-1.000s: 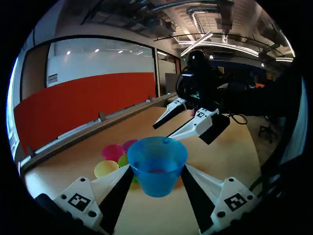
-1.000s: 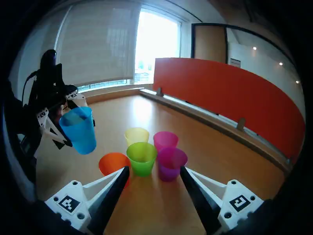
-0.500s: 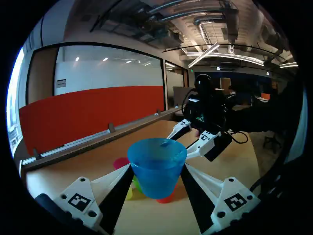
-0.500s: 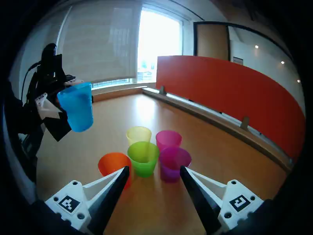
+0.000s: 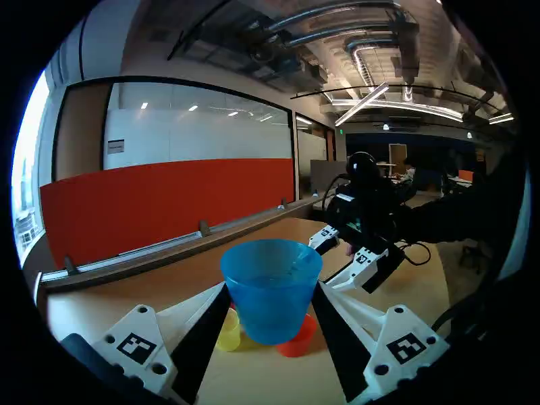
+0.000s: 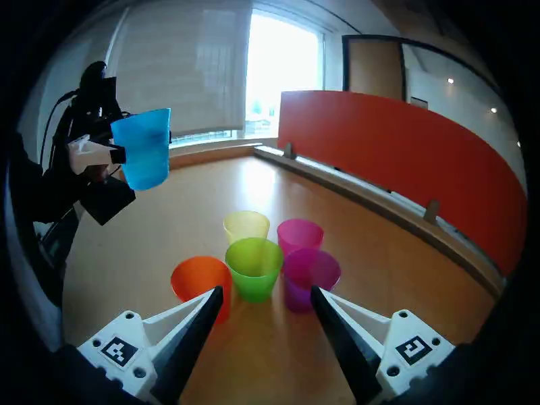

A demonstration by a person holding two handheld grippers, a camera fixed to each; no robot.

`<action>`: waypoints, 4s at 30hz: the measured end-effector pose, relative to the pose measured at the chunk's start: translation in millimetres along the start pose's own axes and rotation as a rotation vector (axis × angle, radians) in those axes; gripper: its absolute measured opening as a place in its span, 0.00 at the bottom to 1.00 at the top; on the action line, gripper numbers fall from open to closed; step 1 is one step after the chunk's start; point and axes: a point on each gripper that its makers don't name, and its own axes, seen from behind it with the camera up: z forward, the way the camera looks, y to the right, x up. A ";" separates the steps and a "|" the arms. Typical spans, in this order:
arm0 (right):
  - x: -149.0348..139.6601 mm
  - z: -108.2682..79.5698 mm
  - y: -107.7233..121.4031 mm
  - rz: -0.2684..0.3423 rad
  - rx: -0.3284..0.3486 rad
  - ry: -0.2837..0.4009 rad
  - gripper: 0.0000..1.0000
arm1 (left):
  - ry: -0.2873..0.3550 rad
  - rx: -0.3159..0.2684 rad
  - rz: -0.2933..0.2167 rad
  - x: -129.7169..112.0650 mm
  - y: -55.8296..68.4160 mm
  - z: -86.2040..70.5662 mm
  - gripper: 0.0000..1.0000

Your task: Pour water

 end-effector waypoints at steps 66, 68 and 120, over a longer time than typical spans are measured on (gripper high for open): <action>-12.7 89.4 -11.5 -0.018 0.059 -0.091 1.00 | -0.007 0.081 -0.009 -9.2 -38.5 -13.5 0.81; -11.9 92.1 -11.9 -0.016 0.060 -0.091 1.00 | -0.006 0.082 -0.009 -9.2 -38.7 -14.1 0.81; 33.5 50.6 -26.0 -0.014 0.027 0.039 0.90 | -0.015 0.085 0.006 -4.3 -31.5 -19.3 0.81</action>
